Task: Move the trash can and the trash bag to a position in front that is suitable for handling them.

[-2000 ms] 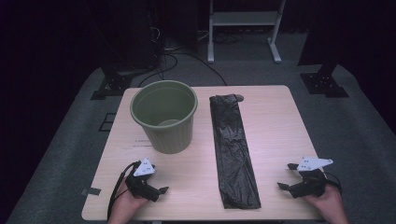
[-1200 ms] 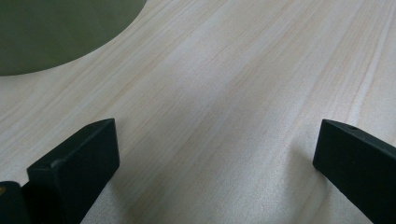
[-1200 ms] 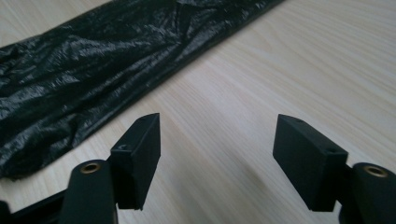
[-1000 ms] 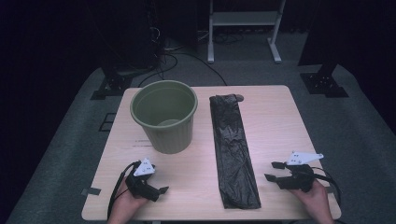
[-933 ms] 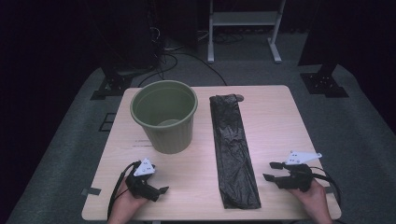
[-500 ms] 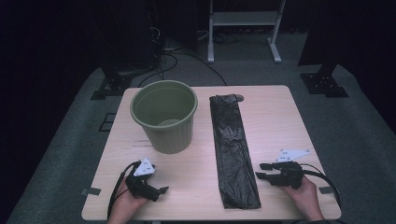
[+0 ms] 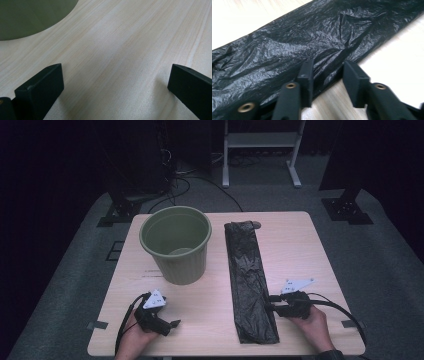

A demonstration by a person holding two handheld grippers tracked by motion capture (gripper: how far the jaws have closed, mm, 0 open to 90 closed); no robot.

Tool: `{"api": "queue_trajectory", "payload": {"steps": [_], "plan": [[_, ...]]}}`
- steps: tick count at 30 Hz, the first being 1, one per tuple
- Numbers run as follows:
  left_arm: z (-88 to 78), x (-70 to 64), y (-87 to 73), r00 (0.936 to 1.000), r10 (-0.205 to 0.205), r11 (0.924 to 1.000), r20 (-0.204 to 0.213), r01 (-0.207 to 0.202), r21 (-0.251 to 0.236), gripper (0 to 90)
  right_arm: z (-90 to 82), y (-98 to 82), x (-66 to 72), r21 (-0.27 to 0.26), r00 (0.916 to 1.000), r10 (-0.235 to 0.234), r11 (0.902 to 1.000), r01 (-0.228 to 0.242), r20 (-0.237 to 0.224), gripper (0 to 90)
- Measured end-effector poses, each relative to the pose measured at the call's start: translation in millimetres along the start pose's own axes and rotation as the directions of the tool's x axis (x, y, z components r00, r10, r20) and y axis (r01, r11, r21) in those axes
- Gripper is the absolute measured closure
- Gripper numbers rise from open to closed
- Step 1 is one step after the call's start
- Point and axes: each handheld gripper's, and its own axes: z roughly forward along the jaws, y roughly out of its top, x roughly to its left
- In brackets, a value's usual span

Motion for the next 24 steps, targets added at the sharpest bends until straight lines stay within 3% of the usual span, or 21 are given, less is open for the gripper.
{"api": "queue_trajectory", "payload": {"steps": [2, 3, 6, 14, 24], "plan": [[0.1, -0.1, 0.0, 1.0000, -0.001, 1.0000, 0.000, 0.001, -0.001, 0.0, -1.4, -1.3, 1.1, 0.004, 0.9992, -0.025, 0.9997, 0.025, 0.030, 78.8], [0.0, -0.1, 0.0, 1.0000, -0.001, 1.0000, 0.000, 0.001, -0.001, 0.0, -1.4, -1.3, 1.1, 0.004, 0.9992, -0.025, 0.9997, 0.025, 0.030, 78.8], [0.1, -0.1, 0.0, 1.0000, -0.001, 1.0000, 0.000, 0.001, -0.001, 0.0, -3.3, -2.1, 0.2, 0.015, 0.9989, -0.031, 0.9994, 0.031, 0.035, 90.0], [0.1, -0.1, 0.0, 1.0000, -0.001, 1.0000, 0.000, 0.001, -0.001, 0.0, -12.4, -6.9, -6.4, 0.026, 0.9986, -0.005, 0.9997, 0.004, 0.052, 90.0], [0.1, -0.2, 0.0, 1.0000, -0.002, 1.0000, 0.000, 0.002, -0.002, 0.0, -54.8, -37.9, -19.8, 0.028, 0.9898, 0.045, 0.9984, -0.049, 0.135, 90.0]]}}
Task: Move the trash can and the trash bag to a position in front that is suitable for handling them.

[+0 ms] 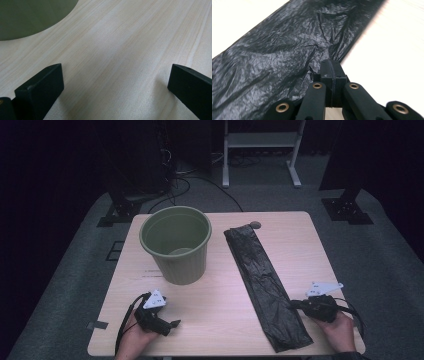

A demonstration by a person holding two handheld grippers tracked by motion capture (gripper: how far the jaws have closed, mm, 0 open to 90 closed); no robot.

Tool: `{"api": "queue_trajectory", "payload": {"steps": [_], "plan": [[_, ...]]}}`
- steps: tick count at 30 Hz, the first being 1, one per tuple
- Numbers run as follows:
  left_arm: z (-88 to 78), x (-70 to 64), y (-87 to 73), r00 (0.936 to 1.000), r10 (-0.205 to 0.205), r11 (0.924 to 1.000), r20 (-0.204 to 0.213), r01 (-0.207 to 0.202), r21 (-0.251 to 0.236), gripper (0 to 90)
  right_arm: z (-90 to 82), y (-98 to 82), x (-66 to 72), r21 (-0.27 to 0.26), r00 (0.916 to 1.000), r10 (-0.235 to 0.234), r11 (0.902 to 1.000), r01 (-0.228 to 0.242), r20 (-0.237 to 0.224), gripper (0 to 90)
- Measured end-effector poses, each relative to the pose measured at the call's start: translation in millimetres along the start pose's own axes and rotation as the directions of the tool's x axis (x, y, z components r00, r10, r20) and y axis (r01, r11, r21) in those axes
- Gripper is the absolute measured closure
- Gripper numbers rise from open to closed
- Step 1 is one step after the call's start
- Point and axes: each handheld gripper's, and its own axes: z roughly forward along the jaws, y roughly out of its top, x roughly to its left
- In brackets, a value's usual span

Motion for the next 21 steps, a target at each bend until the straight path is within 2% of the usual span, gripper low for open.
{"api": "queue_trajectory", "payload": {"steps": [13, 16, 18, 19, 20, 21], "plan": [[-0.1, 0.0, 0.0, 1.0000, 0.000, 1.0000, -0.001, 0.000, 0.001, 0.0, -26.6, -33.2, -11.1, 0.013, 0.9972, 0.036, 0.9992, -0.037, 0.066, 90.0], [-0.1, 0.0, 0.0, 1.0000, 0.000, 1.0000, -0.001, 0.000, 0.001, 0.0, -34.0, -39.9, -16.8, 0.017, 0.9928, 0.052, 0.9984, -0.054, 0.108, 90.0], [-0.1, -0.1, -0.1, 1.0000, 0.000, 1.0000, -0.002, 0.000, 0.001, 0.0, -35.3, -40.9, -18.3, 0.017, 0.9917, 0.057, 0.9981, -0.059, 0.115, 90.0], [-0.1, -0.1, 0.0, 1.0000, 0.000, 1.0000, -0.001, 0.000, 0.001, 0.0, -38.3, -41.5, -20.1, 0.000, 0.9902, 0.068, 0.9977, -0.068, 0.122, 85.0], [-0.1, -0.1, 0.0, 1.0000, 0.000, 1.0000, -0.001, 0.000, 0.001, 0.0, -38.3, -41.5, -20.1, 0.000, 0.9902, 0.068, 0.9977, -0.068, 0.122, 85.0], [-0.1, -0.1, 0.0, 1.0000, 0.000, 1.0000, -0.001, 0.000, 0.001, 0.0, -40.2, -40.2, -19.8, -0.016, 0.9894, 0.073, 0.9973, -0.072, 0.126, 80.9]]}}
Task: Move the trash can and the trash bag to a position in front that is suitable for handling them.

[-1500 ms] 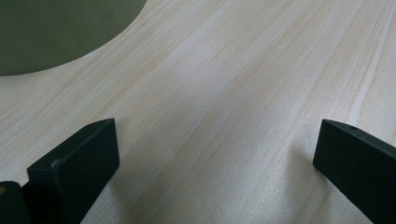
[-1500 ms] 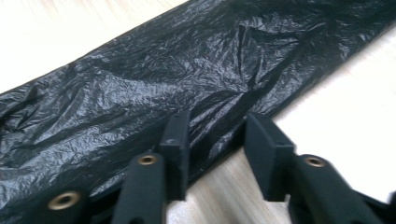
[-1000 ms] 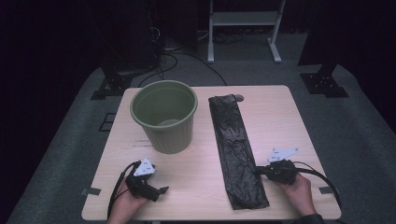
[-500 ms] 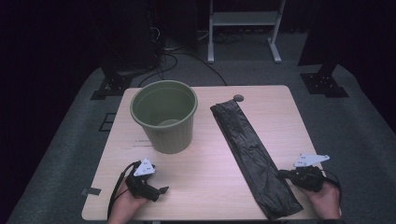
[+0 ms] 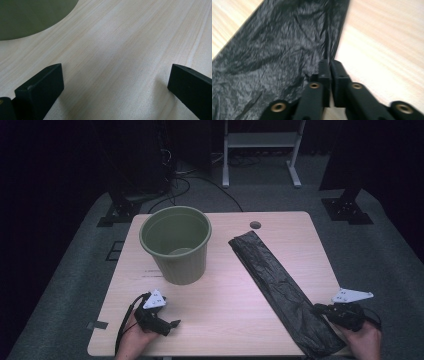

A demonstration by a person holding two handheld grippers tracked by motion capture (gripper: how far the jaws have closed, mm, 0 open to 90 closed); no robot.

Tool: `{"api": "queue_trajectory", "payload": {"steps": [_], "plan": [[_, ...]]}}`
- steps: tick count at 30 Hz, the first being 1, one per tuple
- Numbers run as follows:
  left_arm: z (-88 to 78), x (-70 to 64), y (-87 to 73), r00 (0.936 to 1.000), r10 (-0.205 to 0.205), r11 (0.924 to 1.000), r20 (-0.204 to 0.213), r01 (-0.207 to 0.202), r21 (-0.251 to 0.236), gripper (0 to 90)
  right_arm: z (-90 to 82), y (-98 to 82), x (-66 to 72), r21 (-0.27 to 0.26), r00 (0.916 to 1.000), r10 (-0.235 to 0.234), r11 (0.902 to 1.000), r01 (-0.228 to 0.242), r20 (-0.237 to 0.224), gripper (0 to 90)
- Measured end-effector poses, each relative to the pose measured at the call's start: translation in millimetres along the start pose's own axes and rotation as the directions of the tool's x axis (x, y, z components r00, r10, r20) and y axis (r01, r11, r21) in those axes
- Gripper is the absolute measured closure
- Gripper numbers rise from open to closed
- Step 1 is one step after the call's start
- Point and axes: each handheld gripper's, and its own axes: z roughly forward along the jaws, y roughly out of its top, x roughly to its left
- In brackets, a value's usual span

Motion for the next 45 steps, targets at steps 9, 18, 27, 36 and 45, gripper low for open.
{"api": "queue_trajectory", "payload": {"steps": [9, 18, 27, 36, 45], "plan": [[0.0, 0.0, 0.0, 1.0000, 0.000, 1.0000, 0.000, 0.000, 0.000, 0.0, 9.7, 23.9, 16.5, -0.045, 0.9999, 0.005, 0.9990, -0.006, -0.011, 45.8], [0.0, 0.0, 0.0, 1.0000, 0.000, 1.0000, 0.000, 0.000, 0.000, 0.0, 29.7, 42.0, 28.0, -0.080, 0.9978, 0.066, 0.9946, -0.066, -0.002, 10.0], [0.2, 0.1, 0.1, 1.0000, 0.000, 1.0000, -0.001, 0.000, 0.000, 0.0, 60.1, 53.8, 38.8, -0.062, 0.9993, 0.032, 0.9975, -0.033, -0.018, 9.7], [0.1, -0.1, 0.1, 1.0000, -0.001, 1.0000, -0.001, 0.001, 0.000, 0.0, 73.3, 50.2, 38.6, -0.029, 0.9998, 0.017, 0.9994, -0.017, -0.006, 9.7], [0.0, -3.8, 3.0, 0.9997, -0.024, 0.9997, 0.008, 0.024, 0.005, 0.0, 73.1, 49.3, 38.3, -0.036, 0.9998, 0.017, 0.9992, -0.017, -0.009, 9.7]]}}
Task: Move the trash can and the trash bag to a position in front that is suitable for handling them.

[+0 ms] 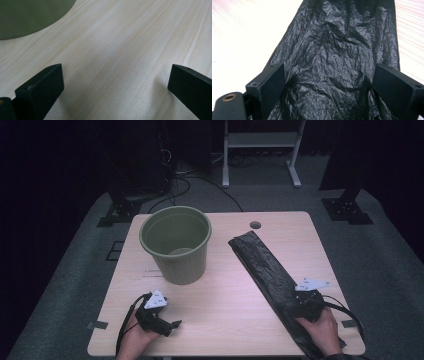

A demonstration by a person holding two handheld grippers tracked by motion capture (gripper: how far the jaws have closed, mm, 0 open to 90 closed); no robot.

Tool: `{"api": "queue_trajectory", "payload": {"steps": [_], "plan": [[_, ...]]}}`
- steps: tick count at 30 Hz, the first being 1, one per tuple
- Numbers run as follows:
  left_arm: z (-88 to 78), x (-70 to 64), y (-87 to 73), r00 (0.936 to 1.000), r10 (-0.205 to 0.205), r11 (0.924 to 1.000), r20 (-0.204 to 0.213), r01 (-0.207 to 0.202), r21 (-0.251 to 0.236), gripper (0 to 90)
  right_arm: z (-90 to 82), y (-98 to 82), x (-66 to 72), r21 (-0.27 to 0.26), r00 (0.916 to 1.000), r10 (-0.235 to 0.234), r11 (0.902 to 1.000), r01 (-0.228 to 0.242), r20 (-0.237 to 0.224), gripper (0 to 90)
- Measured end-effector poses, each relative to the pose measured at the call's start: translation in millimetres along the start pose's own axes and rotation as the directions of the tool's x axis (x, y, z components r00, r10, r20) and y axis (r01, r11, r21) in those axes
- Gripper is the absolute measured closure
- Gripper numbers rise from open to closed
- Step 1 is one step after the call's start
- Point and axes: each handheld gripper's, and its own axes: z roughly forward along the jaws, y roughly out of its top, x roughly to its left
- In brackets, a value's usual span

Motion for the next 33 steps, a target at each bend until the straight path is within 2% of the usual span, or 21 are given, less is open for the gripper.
{"api": "queue_trajectory", "payload": {"steps": [4, 7, 11, 19, 30, 33], "plan": [[-7.3, 0.9, 6.3, 0.9999, -0.007, 0.9999, -0.009, 0.007, -0.008, 0.0, 0.0, 0.0, 0.0, 0.000, 1.0000, 0.000, 1.0000, 0.000, 0.000, 9.7], [-16.6, 4.6, 13.3, 0.9985, -0.055, 0.9975, 0.008, 0.055, -0.046, 0.0, 0.0, 0.0, 0.0, 0.000, 1.0000, 0.000, 1.0000, 0.000, 0.000, 9.7], [-29.0, 6.4, 20.5, 0.9975, -0.068, 0.9931, 0.018, 0.070, -0.095, 0.0, 0.0, 0.0, 0.0, 0.000, 1.0000, 0.000, 1.0000, 0.000, 0.000, 9.7], [-54.8, 10.9, 42.2, 0.9984, -0.056, 0.9890, 0.002, 0.056, -0.137, 0.0, 0.0, -0.1, -0.1, 0.000, 1.0000, -0.001, 1.0000, 0.001, 0.000, 9.7], [-89.4, 26.7, 76.6, 0.9978, -0.044, 0.9852, -0.049, 0.036, -0.168, 0.0, 0.0, 0.0, -0.1, 0.000, 1.0000, -0.001, 1.0000, 0.001, 0.000, 9.7], [-100.2, 31.9, 87.5, 0.9978, -0.049, 0.9823, -0.046, 0.040, -0.183, 0.0, 0.0, -0.1, -0.1, 0.000, 1.0000, -0.001, 1.0000, 0.001, 0.000, 9.7]]}}
